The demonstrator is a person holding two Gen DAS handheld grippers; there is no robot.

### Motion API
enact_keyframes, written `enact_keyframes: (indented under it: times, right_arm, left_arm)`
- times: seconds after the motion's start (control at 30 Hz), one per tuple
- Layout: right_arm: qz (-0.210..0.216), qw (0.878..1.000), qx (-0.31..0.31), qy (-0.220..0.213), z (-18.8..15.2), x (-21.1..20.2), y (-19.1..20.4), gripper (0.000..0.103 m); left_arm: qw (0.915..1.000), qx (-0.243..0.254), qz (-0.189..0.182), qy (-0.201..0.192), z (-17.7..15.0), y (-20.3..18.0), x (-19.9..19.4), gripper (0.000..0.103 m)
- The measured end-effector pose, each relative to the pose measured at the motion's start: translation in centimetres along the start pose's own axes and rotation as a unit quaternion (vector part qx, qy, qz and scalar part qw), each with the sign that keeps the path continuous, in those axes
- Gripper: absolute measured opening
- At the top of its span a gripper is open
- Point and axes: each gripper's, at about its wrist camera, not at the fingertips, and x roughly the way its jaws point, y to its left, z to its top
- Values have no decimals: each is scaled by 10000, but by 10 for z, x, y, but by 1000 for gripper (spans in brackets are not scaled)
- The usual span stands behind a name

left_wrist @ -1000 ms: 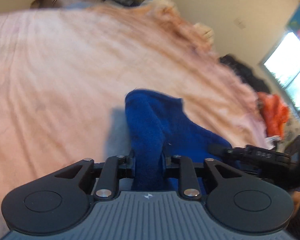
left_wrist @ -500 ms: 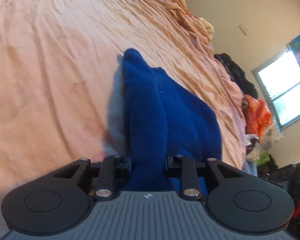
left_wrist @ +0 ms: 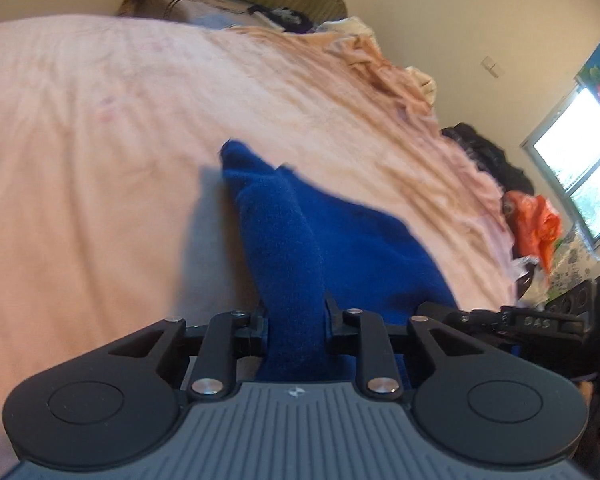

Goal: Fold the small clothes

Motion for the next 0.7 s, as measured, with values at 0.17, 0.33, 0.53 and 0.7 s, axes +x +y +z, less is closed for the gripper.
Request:
enact_keyframes:
  times: [0.17, 0.33, 0.53, 0.7]
  right_arm:
    - [106, 9990, -186, -388, -26, -51, 4, 65]
    - [-129, 9987, -436, 209, -45, -31, 17, 41]
    - [-438, 9958, -802, 71, -43, -53, 35, 17]
    - [-825, 9925, -897, -52, -55, -55, 25, 32]
  left_arm:
    - [9964, -571, -495, -377, -29, 16, -43, 84]
    - [9969, -458, -563, -311, -43, 11, -35, 83]
    - [9996, 169, -239, 2, -44, -26, -25, 23]
    - [9988, 410, -226, 106, -54, -24, -26, 27]
